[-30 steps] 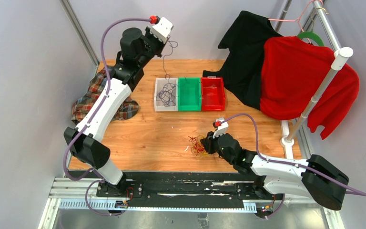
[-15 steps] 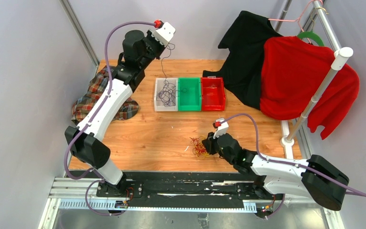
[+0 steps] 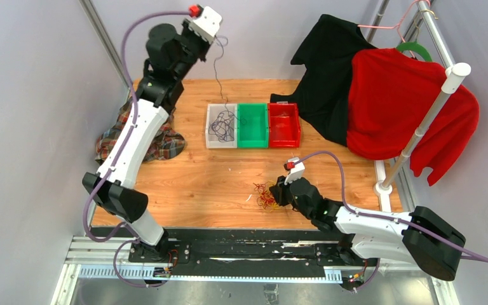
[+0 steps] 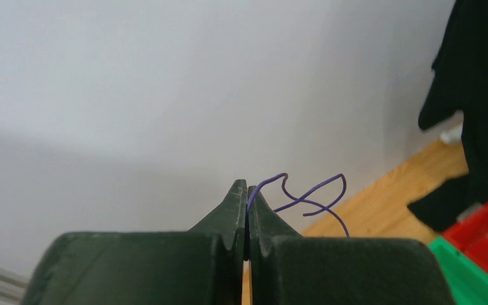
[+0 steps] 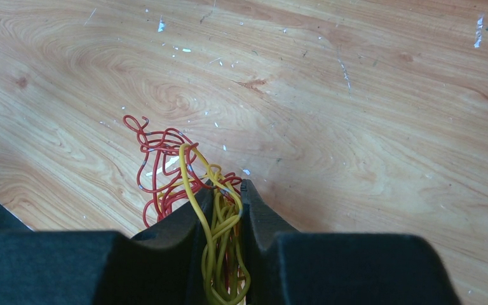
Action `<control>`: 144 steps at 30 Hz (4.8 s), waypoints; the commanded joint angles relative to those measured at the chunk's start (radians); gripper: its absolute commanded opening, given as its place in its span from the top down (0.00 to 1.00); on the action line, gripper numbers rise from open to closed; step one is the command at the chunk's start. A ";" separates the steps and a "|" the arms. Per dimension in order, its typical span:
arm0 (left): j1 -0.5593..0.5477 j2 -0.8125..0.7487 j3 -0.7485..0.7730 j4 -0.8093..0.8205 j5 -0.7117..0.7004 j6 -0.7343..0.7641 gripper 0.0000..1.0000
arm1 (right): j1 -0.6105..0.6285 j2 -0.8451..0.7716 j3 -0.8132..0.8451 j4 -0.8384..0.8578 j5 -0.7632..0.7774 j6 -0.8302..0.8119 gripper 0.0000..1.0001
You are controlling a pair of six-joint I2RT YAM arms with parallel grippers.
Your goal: Untangle the cables
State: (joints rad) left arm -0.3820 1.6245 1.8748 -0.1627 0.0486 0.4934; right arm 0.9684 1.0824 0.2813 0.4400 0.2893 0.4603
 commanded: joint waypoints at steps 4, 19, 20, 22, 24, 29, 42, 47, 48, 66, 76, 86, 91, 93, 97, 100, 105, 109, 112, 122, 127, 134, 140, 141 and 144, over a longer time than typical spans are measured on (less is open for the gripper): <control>0.012 -0.026 0.215 0.078 0.106 -0.150 1.00 | -0.014 -0.004 0.016 0.008 0.004 0.023 0.99; 0.013 -0.053 -0.051 0.077 0.079 -0.059 1.00 | -0.014 -0.023 -0.001 0.000 0.009 0.025 0.99; 0.012 -0.048 -0.064 0.083 0.071 -0.046 1.00 | -0.014 -0.026 -0.002 -0.001 0.009 0.026 0.99; 0.012 -0.036 -0.069 0.090 0.046 -0.027 1.00 | -0.014 -0.026 -0.004 -0.005 0.011 0.025 0.99; 0.013 -0.030 -0.065 0.097 0.030 -0.012 0.99 | -0.014 -0.028 -0.006 -0.006 0.013 0.026 0.99; 0.014 -0.029 0.002 0.094 0.060 -0.032 1.00 | -0.016 -0.022 -0.005 -0.006 0.012 0.027 0.99; 0.014 -0.036 -0.093 0.108 0.050 0.059 0.99 | -0.019 -0.021 -0.015 0.001 0.011 0.031 1.00; 0.014 -0.025 -0.125 0.123 0.018 0.101 1.00 | -0.020 -0.024 -0.023 -0.003 0.013 0.036 0.99; 0.016 -0.023 -0.122 0.135 0.014 0.104 1.00 | -0.020 -0.024 -0.024 -0.003 0.013 0.035 0.99; 0.017 -0.013 0.057 0.139 0.027 0.017 0.99 | -0.021 -0.008 -0.026 0.013 -0.002 0.048 0.99; 0.019 -0.046 -0.120 0.156 -0.021 0.148 1.00 | -0.022 0.016 -0.039 0.028 0.001 0.059 0.99; 0.039 -0.023 -0.060 0.181 -0.039 0.135 1.00 | -0.022 0.064 -0.024 0.048 -0.008 0.061 0.99; 0.051 -0.014 0.063 0.154 0.022 0.034 0.99 | -0.022 0.069 -0.019 0.049 -0.012 0.059 0.99; 0.051 -0.018 0.073 0.145 0.038 0.017 0.99 | -0.022 0.069 -0.019 0.049 -0.012 0.059 0.99; 0.051 -0.039 0.011 0.152 0.031 0.030 0.99 | -0.022 0.067 -0.020 0.049 -0.017 0.061 0.99; 0.051 -0.057 -0.047 0.163 0.021 0.059 0.99 | -0.022 0.064 -0.022 0.048 -0.018 0.061 0.99; 0.051 -0.058 -0.114 0.162 -0.021 0.160 1.00 | -0.022 0.058 -0.028 0.044 -0.013 0.061 0.99; 0.051 -0.056 -0.155 0.155 -0.030 0.207 0.99 | -0.023 0.060 -0.031 0.044 -0.011 0.061 0.99; 0.050 -0.061 -0.199 0.152 0.002 0.191 0.99 | -0.023 0.062 -0.030 0.045 -0.010 0.062 0.99; 0.001 -0.018 -0.322 0.093 0.066 0.028 1.00 | -0.027 0.070 -0.013 0.033 -0.006 0.057 0.99; -0.020 0.023 -0.307 0.076 0.105 -0.066 1.00 | -0.031 0.088 -0.008 0.040 -0.003 0.064 0.99; -0.023 0.064 -0.297 0.062 0.138 -0.199 1.00 | -0.033 0.113 -0.016 0.062 -0.005 0.078 0.99; -0.023 0.092 -0.385 0.083 0.050 -0.129 1.00 | -0.034 0.112 -0.027 0.071 -0.004 0.087 0.99; -0.022 0.107 -0.399 0.085 0.020 -0.100 1.00 | -0.034 0.109 -0.028 0.070 -0.004 0.087 0.99; -0.023 0.163 -0.435 0.116 -0.053 -0.029 1.00 | -0.036 0.102 -0.024 0.066 -0.006 0.087 0.99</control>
State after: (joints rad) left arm -0.4015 1.7130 1.4895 -0.0887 0.1005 0.3752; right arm 0.9459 1.1931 0.2569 0.4904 0.2714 0.5323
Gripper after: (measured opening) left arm 0.017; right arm 0.180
